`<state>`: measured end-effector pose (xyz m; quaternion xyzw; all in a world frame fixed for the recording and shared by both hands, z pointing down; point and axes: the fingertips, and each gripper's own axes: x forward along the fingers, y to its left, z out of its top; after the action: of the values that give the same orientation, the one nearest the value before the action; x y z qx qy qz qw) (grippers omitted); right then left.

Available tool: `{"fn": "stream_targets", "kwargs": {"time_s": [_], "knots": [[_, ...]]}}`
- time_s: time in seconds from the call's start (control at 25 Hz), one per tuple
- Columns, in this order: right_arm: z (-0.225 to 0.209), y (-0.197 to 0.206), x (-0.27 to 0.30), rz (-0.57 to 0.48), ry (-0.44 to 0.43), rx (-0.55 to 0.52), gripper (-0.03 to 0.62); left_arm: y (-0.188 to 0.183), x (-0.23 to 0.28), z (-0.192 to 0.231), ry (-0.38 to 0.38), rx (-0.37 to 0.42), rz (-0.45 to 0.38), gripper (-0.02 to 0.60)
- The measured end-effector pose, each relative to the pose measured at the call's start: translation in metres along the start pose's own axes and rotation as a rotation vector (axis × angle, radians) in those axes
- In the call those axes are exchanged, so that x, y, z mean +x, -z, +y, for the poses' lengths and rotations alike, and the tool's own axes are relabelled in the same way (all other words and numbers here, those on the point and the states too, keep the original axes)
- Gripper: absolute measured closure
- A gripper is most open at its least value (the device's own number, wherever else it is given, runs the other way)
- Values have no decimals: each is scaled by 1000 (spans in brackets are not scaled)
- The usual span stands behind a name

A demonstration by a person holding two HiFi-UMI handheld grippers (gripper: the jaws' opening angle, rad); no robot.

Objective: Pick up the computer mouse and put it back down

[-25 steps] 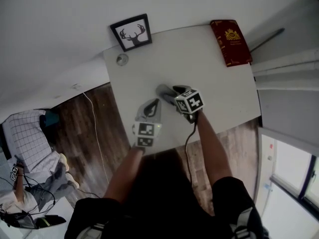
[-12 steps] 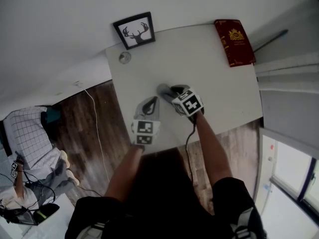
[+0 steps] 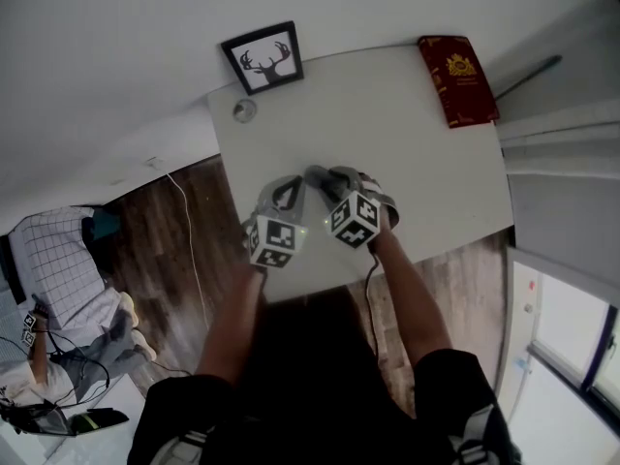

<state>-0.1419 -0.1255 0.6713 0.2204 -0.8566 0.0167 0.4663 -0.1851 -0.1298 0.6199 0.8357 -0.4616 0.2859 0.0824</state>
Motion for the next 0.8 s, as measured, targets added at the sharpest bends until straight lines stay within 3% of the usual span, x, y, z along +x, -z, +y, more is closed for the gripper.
{"fn": "stream_targets", "kwargs": {"time_s": [0.2, 0.28, 0.56, 0.64, 0.8], "knots": [[6, -1, -1, -18, 51, -136, 408, 0, 20, -15, 174, 384, 143, 581], [7, -1, -2, -22, 62, -189, 408, 0, 25, -21, 247, 483, 172, 580], [9, 3, -5, -50, 93, -311, 407, 5, 39, -24, 354, 628, 264, 575], [9, 3, -5, -55, 101, -346, 407, 11, 41, -31, 411, 649, 310, 449], [10, 3, -5, -65, 115, -422, 407, 18, 47, -38, 489, 681, 363, 416]]}}
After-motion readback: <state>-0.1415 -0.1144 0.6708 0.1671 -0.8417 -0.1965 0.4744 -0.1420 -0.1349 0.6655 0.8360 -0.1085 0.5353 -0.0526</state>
